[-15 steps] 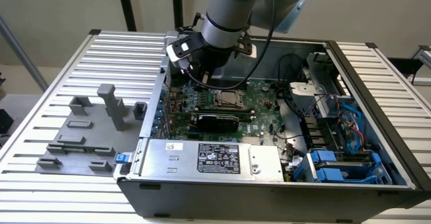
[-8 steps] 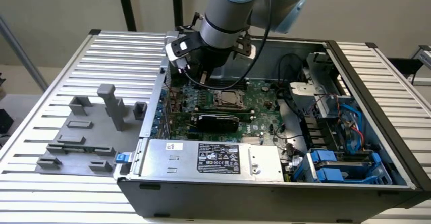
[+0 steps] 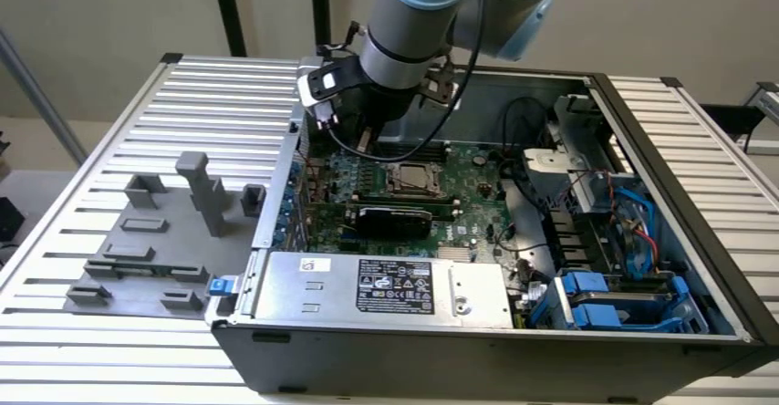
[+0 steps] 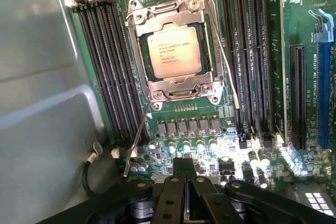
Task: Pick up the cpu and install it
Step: 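Install the first cpu locking lever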
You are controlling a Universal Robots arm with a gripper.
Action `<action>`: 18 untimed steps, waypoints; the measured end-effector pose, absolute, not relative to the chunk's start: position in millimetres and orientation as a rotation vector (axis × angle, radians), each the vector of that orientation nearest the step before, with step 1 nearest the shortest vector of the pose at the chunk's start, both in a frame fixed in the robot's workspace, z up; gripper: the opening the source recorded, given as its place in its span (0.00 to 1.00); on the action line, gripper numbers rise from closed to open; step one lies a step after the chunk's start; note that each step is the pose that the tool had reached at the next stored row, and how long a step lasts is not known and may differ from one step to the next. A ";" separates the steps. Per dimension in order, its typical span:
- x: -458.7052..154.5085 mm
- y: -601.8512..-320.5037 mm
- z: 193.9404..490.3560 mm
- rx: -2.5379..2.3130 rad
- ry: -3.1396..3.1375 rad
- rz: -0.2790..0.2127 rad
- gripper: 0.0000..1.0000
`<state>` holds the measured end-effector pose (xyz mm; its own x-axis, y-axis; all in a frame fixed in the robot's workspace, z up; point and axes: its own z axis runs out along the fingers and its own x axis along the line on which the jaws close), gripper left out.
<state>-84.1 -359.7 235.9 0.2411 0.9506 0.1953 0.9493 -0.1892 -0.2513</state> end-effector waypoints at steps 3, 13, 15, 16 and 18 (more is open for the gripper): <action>-84.1 -359.7 235.8 -2.235 -1.714 -0.002 0.11; -84.9 -359.7 235.9 -2.266 -1.591 0.045 0.11; -85.2 -359.7 235.8 -2.269 -1.569 0.046 0.11; -85.5 -359.7 235.8 -2.271 -1.559 0.044 0.11; -85.9 -359.7 235.9 -2.279 -1.535 0.038 0.11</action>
<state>-85.9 -359.7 235.9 0.3993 0.8965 0.1919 0.8858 -0.3233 -0.3329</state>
